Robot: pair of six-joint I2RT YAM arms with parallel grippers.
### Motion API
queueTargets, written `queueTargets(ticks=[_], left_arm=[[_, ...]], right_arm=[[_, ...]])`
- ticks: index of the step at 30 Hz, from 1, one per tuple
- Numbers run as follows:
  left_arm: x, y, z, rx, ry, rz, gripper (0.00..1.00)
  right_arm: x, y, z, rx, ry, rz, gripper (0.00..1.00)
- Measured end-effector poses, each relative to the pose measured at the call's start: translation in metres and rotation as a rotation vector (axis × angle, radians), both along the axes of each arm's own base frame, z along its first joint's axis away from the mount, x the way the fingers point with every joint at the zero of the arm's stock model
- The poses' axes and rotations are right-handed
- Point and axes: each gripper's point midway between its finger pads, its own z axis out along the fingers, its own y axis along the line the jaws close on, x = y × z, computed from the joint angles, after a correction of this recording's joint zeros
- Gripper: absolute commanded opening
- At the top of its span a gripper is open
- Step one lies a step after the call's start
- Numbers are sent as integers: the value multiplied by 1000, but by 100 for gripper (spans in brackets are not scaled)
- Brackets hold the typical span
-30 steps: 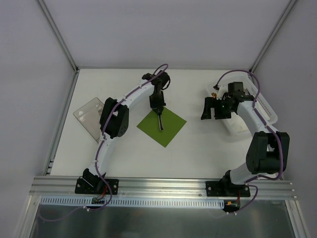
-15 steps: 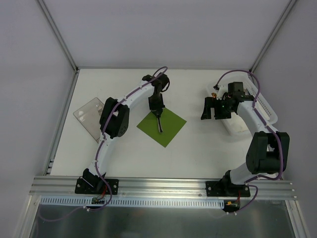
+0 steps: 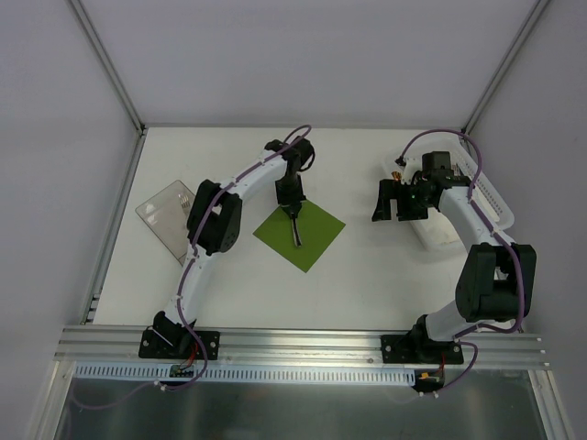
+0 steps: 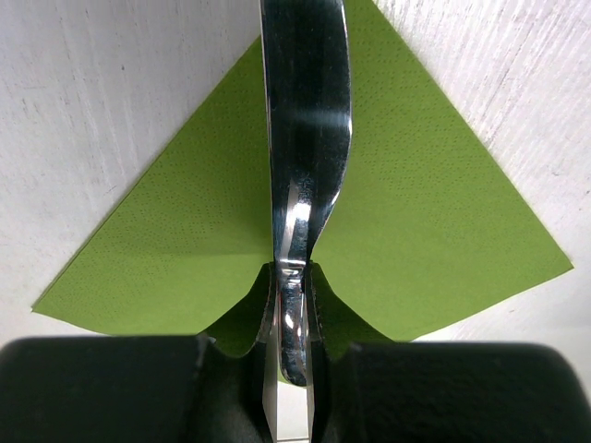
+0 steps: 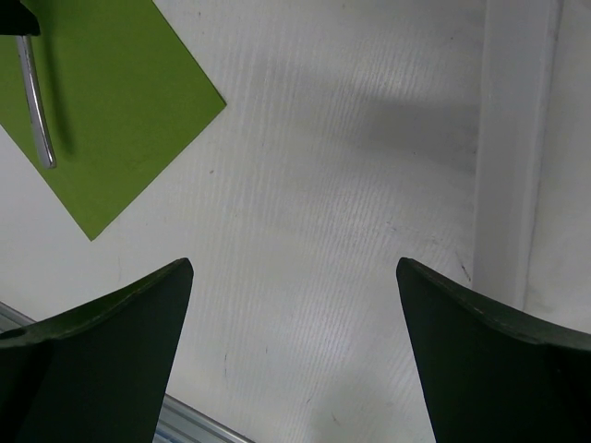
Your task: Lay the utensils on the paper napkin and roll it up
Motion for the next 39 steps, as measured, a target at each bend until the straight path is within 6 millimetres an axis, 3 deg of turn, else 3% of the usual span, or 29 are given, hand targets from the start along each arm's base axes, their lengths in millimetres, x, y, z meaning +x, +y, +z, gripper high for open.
queueTargets(ticks=[11, 19, 27, 34, 35, 37, 39], left_arm=[[4, 0, -12, 8, 15, 4, 5], [4, 1, -15, 6, 23, 7, 14], [4, 1, -14, -4, 27, 4, 38], [4, -1, -10, -15, 23, -3, 46], [5, -1, -6, -18, 16, -5, 47], [6, -1, 4, -29, -2, -10, 60], [8, -2, 22, -47, -36, -17, 65]], right_arm=[[0, -1, 0, 1, 2, -5, 97], [0, -2, -1, 1, 5, -7, 97], [0, 2, 0, 20, 7, 0, 97], [-2, 7, 2, 51, 11, 7, 100], [-2, 9, 3, 57, 13, 10, 96], [-3, 14, 4, 68, 13, 19, 87], [-3, 24, 5, 82, 11, 37, 75]])
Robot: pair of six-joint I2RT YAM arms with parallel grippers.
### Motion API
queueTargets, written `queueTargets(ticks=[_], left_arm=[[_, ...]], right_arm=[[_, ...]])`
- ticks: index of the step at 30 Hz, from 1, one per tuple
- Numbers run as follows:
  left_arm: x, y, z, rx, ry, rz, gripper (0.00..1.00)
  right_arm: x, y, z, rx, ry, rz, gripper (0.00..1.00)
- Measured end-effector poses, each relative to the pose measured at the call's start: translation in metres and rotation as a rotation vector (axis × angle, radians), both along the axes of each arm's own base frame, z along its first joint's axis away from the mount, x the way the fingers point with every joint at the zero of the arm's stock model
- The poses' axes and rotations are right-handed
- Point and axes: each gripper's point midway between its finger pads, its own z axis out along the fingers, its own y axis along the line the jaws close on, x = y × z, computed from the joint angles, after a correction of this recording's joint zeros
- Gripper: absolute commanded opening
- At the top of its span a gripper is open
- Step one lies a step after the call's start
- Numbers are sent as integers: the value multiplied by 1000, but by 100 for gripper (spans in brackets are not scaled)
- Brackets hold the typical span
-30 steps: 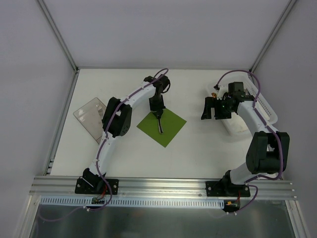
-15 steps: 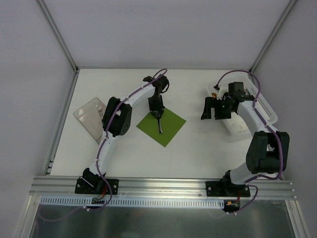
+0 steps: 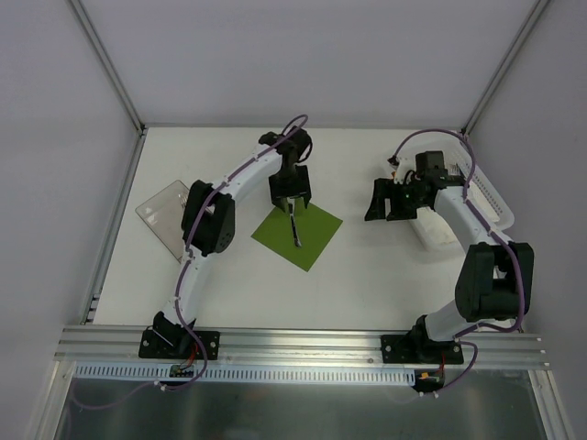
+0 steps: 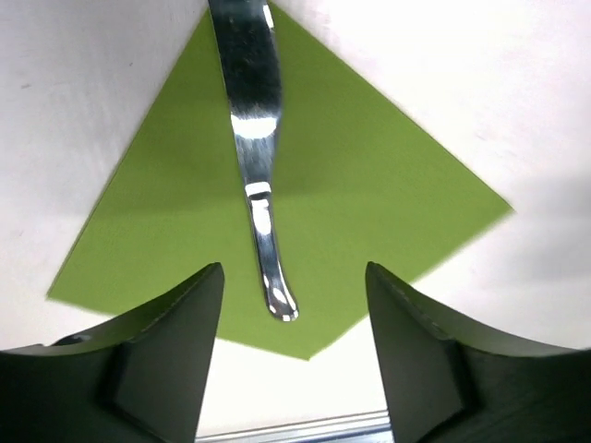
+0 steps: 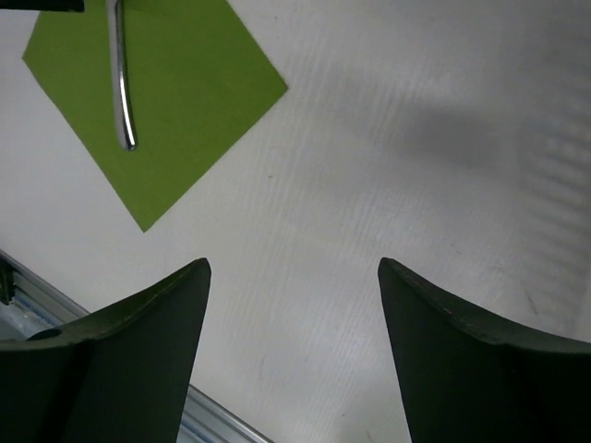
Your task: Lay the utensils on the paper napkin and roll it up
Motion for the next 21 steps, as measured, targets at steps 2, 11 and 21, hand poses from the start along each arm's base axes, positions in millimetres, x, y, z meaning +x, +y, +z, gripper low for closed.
queueTargets(ticks=[2, 11, 21], left_arm=[[2, 0, 29, -29, -55, -4, 66], [-7, 52, 172, -153, -337, 64, 63], [-43, 137, 137, -107, -296, 210, 65]], right_arm=[[-2, 15, 0, 15, -2, 37, 69], [4, 98, -26, 48, 70, 200, 33], [16, 130, -79, 1, 141, 152, 19]])
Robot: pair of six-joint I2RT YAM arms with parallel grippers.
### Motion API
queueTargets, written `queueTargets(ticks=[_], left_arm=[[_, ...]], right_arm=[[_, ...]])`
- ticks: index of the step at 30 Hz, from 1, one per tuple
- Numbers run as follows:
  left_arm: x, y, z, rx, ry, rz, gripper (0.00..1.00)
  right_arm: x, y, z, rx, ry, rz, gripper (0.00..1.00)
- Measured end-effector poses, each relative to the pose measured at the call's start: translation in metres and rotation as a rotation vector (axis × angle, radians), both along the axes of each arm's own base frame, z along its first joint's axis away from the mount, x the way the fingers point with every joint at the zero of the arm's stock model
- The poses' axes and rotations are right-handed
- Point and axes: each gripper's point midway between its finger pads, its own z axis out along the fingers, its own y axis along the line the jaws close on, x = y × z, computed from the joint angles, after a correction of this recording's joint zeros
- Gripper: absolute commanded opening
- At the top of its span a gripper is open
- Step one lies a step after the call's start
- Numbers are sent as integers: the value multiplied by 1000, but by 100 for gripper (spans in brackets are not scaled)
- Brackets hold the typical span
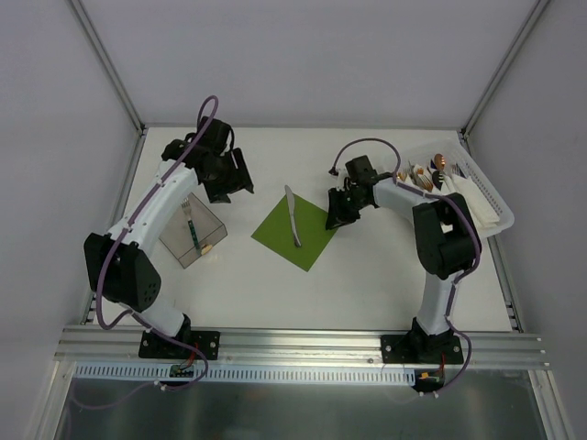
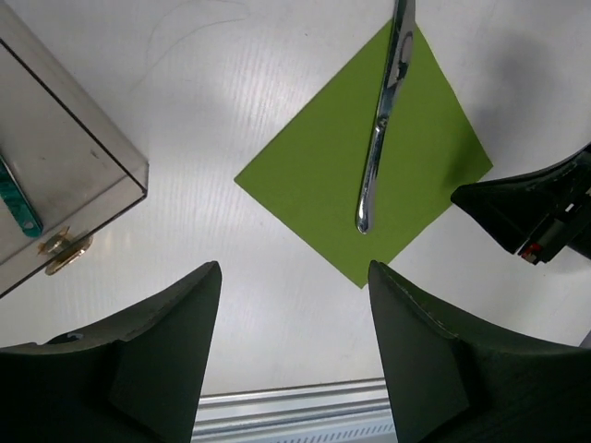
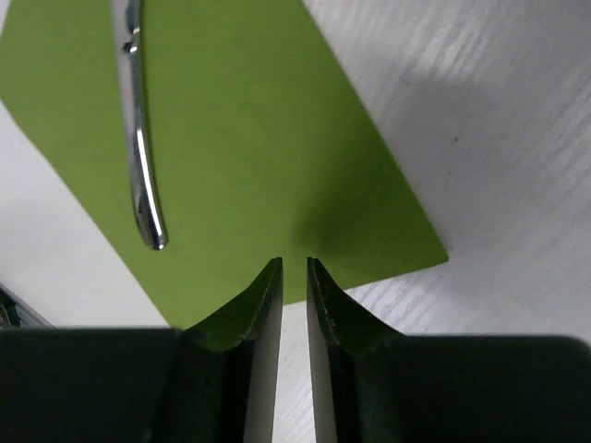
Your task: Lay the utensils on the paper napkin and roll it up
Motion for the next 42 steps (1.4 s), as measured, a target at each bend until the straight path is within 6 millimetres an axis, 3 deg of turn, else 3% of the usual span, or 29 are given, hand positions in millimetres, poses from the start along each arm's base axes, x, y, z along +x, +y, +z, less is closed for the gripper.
queueTargets(ticks=[3, 11, 20, 23, 26, 27, 30, 38, 42], left_arm=[[-5, 17, -2, -5, -15, 32, 65], [2, 62, 3, -12, -66, 146, 53], [3, 105, -24, 15, 2, 267, 49], [5, 107, -34, 26, 29, 265, 49], [7, 108, -49, 42, 70, 254, 49], [8, 108, -55, 47, 86, 252, 46], [9, 113, -70, 65, 128, 260, 46], [12, 148, -90, 105, 182, 347, 45], [11, 163, -105, 118, 225, 365, 43]], right_arm=[[4, -1, -15, -18, 28, -45, 17], [7, 2, -18, 10, 53, -137, 15], [-18, -4, -19, 16, 120, -218, 13], [-23, -4, -18, 15, 140, -230, 23], [-24, -1, -15, 27, 153, -223, 39], [-25, 1, -13, 30, 156, -215, 57], [-24, 8, -3, 53, 156, -189, 78], [-19, 18, 25, 86, 101, -131, 92], [-12, 22, 56, 120, 31, -105, 99]])
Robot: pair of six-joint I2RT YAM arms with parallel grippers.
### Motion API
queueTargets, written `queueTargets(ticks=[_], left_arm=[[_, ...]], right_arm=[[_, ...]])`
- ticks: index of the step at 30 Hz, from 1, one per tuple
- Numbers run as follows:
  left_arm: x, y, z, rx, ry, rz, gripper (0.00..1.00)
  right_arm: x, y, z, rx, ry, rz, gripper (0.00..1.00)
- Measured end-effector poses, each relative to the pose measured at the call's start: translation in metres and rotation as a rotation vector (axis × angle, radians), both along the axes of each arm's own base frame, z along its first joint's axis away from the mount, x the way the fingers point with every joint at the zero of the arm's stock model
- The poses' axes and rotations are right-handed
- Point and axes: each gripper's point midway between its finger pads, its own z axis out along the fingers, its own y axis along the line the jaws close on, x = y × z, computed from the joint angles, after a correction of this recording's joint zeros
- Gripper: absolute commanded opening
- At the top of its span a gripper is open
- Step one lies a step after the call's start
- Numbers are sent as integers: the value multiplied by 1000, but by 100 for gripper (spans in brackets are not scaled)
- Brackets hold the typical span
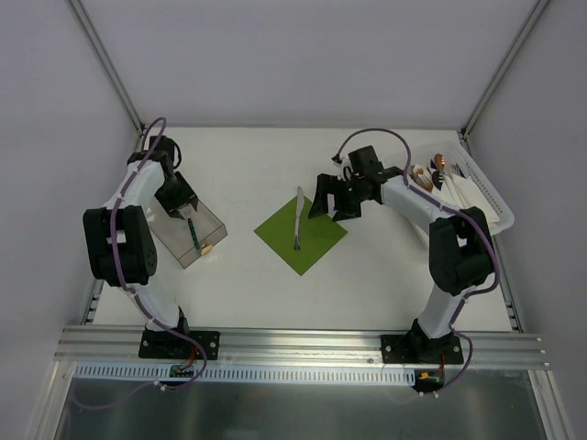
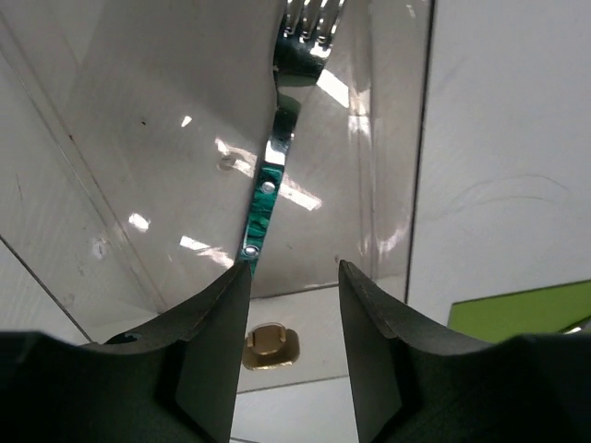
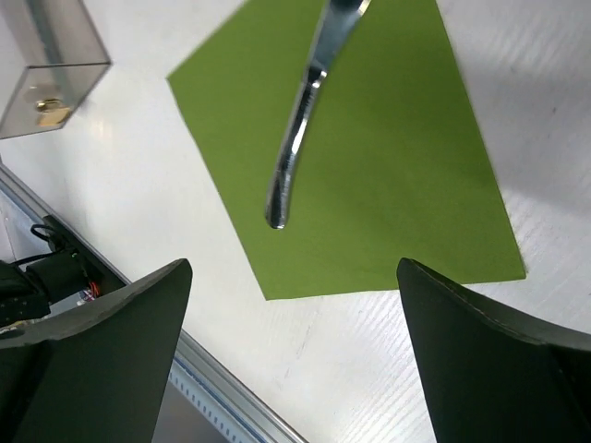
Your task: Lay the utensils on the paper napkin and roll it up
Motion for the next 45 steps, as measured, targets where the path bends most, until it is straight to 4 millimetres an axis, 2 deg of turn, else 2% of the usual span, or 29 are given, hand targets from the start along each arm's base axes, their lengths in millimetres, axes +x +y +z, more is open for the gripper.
queueTargets(ticks=[5, 10, 13, 16, 24, 28, 30, 33, 37, 40, 41, 43, 45], left_arm=[[-4, 5, -35, 4, 102, -15, 43], [-4, 8, -56, 13, 147, -48, 42], [-4, 9, -64, 13, 167, -62, 40], [-4, 9, -73, 6, 186, -69, 31], [-3, 11, -71, -2, 180, -78, 0], [-3, 12, -65, 3, 155, -84, 0], [-2, 12, -52, 8, 125, -89, 0], [0, 13, -20, 25, 50, -99, 0], [15, 15, 52, 64, -114, -134, 0], [31, 7, 107, 91, -250, -191, 0], [37, -2, 126, 98, -297, -225, 0], [47, -34, 156, 102, -366, -322, 0], [55, -82, 174, 60, -411, -443, 0]], right_arm=[[8, 2, 42, 25, -133, 75, 99], [0, -10, 61, 13, -219, 146, 99], [-3, -21, 64, -2, -242, 159, 99], [-3, -33, 63, -13, -241, 155, 99], [4, -55, 62, -11, -225, 117, 99], [5, -59, 62, -8, -220, 111, 99], [3, -60, 62, -3, -212, 114, 99], [2, -64, 61, -1, -201, 115, 99], [1, -77, 60, -4, -181, 103, 99], [1, -90, 60, -10, -166, 89, 99], [1, -94, 61, -12, -162, 83, 99], [3, -105, 62, -12, -155, 67, 99], [4, -117, 64, -12, -149, 48, 99]])
